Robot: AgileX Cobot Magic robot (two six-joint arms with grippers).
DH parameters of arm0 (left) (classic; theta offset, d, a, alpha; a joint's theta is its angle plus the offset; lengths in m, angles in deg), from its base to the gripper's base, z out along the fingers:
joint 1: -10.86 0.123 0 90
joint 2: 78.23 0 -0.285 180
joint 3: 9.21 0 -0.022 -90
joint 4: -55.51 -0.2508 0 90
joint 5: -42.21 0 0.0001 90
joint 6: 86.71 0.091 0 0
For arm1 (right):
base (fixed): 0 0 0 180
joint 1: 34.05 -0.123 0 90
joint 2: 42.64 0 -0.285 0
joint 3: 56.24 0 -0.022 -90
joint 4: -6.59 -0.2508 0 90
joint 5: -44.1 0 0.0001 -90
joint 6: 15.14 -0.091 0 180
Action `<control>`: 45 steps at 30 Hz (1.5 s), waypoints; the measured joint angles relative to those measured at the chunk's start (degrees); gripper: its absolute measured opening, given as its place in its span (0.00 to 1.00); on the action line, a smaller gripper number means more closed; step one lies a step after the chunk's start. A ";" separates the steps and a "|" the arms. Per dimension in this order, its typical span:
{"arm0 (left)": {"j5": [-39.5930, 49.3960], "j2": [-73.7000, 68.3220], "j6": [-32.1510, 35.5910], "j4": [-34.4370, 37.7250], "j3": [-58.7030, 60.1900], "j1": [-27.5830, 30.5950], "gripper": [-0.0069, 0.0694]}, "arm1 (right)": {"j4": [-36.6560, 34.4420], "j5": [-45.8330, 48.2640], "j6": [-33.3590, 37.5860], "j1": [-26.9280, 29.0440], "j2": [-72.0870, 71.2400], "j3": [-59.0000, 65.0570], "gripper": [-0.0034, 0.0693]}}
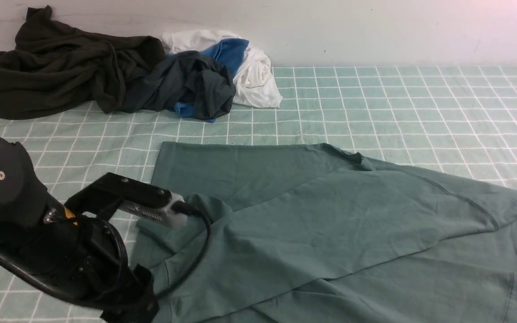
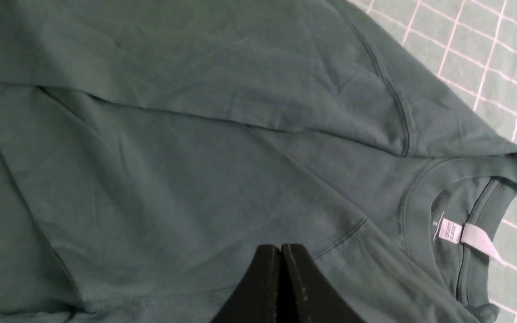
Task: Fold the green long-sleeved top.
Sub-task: Use the left arm to drag and drop the cuff onto the cuff closest to the left arm, then use both arms simultaneously to clamp the lower edge of the clothing fabric
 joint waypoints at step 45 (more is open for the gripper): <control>-5.35 -9.55 -12.86 -19.10 10.80 -31.24 0.10 | -1.25 0.85 0.13 0.00 0.00 0.00 0.03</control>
